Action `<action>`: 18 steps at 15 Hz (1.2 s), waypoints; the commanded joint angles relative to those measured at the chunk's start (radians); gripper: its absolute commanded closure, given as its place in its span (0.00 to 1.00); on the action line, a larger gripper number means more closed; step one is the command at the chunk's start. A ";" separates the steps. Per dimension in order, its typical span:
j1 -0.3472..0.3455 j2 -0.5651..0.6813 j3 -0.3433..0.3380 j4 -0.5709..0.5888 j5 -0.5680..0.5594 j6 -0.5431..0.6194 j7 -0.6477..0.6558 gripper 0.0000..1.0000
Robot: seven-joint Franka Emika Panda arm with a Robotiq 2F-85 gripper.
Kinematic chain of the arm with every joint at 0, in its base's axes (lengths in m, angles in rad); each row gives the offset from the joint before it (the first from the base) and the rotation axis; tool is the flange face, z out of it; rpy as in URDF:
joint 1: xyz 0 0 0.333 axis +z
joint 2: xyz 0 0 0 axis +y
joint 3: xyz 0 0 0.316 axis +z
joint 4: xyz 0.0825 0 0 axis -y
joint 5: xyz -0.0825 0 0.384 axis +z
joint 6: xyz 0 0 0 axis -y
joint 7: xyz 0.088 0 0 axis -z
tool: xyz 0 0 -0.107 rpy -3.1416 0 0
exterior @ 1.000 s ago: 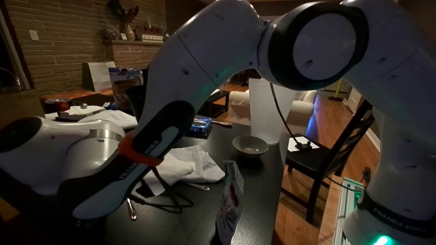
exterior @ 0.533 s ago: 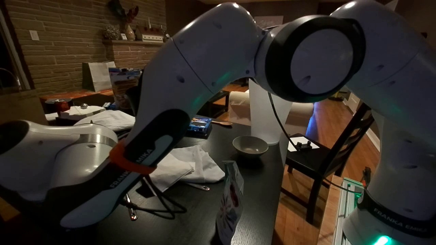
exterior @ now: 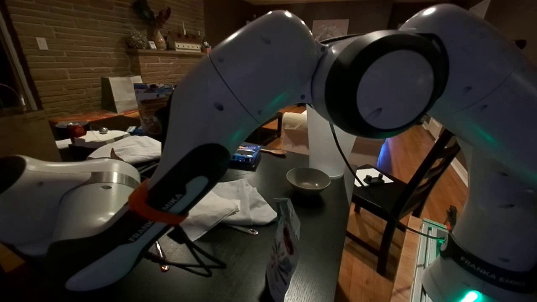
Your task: Put the packet in the bowl.
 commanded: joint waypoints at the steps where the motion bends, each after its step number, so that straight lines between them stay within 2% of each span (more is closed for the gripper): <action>1: 0.006 0.035 -0.002 0.057 0.009 -0.033 0.001 0.84; 3: 0.006 0.036 -0.005 0.058 0.007 -0.035 0.005 0.98; 4: 0.006 0.035 -0.007 0.056 0.006 -0.035 0.010 1.00; 9: 0.003 0.005 -0.015 0.024 0.000 -0.002 0.044 1.00; 11: 0.013 -0.045 -0.029 -0.013 -0.033 0.066 0.071 1.00; 16: 0.045 -0.264 -0.071 -0.175 -0.146 0.261 0.174 1.00; 18: 0.063 -0.361 -0.082 -0.252 -0.156 0.242 0.219 1.00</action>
